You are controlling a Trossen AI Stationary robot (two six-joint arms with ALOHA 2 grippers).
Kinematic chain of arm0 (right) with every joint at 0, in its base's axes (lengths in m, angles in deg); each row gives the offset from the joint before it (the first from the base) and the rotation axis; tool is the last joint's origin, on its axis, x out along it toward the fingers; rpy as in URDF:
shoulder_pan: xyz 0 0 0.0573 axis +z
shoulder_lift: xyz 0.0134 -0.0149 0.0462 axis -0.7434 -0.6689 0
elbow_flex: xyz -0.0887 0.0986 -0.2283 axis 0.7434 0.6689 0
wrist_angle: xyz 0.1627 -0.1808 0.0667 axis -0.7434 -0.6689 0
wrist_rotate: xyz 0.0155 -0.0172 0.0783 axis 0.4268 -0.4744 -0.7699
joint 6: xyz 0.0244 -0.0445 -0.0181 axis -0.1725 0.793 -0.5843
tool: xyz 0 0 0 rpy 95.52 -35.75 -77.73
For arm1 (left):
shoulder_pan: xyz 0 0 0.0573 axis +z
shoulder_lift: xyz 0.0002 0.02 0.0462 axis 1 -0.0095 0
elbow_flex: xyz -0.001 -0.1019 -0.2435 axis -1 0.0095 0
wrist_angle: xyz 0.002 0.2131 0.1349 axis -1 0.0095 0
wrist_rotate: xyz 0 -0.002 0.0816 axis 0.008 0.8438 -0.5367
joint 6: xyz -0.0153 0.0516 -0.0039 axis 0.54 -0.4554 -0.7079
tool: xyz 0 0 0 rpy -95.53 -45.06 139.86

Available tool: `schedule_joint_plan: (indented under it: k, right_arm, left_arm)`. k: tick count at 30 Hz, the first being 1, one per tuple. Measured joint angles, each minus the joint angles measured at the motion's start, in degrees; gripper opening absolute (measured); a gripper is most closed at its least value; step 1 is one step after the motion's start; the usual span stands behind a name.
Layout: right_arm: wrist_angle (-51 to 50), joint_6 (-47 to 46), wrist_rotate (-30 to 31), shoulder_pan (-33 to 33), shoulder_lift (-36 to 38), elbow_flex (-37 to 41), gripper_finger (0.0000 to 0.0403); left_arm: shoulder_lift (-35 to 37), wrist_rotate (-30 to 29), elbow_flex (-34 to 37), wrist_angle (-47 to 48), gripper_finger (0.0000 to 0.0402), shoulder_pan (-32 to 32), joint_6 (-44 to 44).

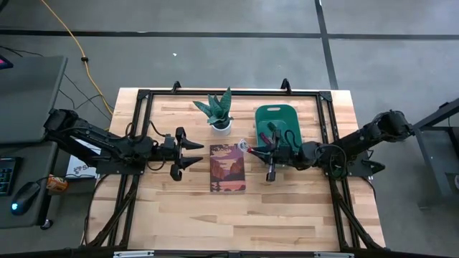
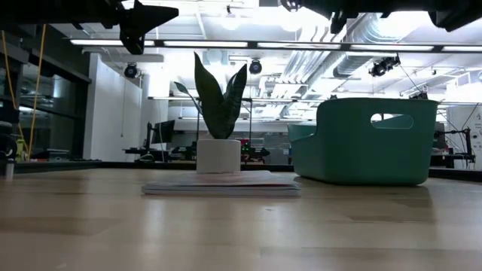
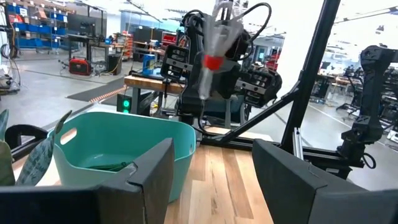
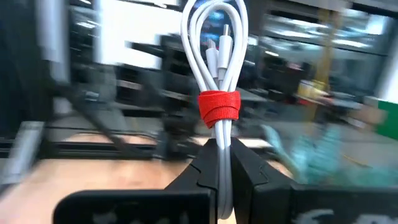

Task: Pick and place USB-C Cables
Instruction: Put the white charger cable into the green bin

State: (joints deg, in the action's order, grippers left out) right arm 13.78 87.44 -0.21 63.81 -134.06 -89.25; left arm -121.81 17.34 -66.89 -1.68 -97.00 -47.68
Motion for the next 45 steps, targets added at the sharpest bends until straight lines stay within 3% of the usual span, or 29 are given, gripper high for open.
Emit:
schedule_joint_plan:
  k: [2,5,8,10,15,20,23,28,37,45]
  right_arm:
    - [-2.68,-0.33,6.79,0.04,-0.04,-1.35,0.0000]
    - [-13.08,-2.28,22.62,-0.19,-0.04,-5.74,0.0000]
    - [-30.51,-6.81,32.56,-1.89,-0.04,-13.07,0.0000]
    - [-46.44,-14.20,34.73,-3.73,-0.04,-19.13,0.0000]
    - [-85.97,-39.12,25.12,-10.95,-2.03,-31.84,0.0000]
    - [-103.18,-48.72,11.72,-18.53,-5.60,-33.51,0.0000]
    - [-104.96,-49.35,4.07,-22.24,-8.30,-31.39,0.0000]
    - [-101.50,-49.04,-1.71,-26.16,-12.60,-27.81,0.0000]
    - [-98.39,-47.96,-7.71,-28.71,-20.13,-27.10,0.0000]
    - [-97.69,-47.56,-9.07,-28.94,-22.67,-27.10,0.0008]
  left_arm:
    - [0.00,0.00,0.00,0.01,0.0196,0.01,0.00]
    - [0.00,0.02,0.00,0.00,0.0196,0.00,0.00]
    - [0.02,0.02,0.00,0.00,0.0196,0.00,0.00]
    - [0.02,0.02,0.00,0.01,0.0196,0.00,0.00]
    - [0.03,0.02,0.00,0.00,0.0196,0.00,0.00]
    - [0.04,0.02,0.00,-0.09,0.0196,0.00,0.02]
    - [0.04,0.01,0.00,-0.24,0.0196,0.00,0.02]
    - [0.04,0.02,0.00,-0.33,0.0196,0.01,0.02]
    - [0.04,0.02,0.00,-0.37,0.0196,0.01,0.02]
    - [0.04,0.02,0.00,-0.39,0.0196,0.02,0.02]
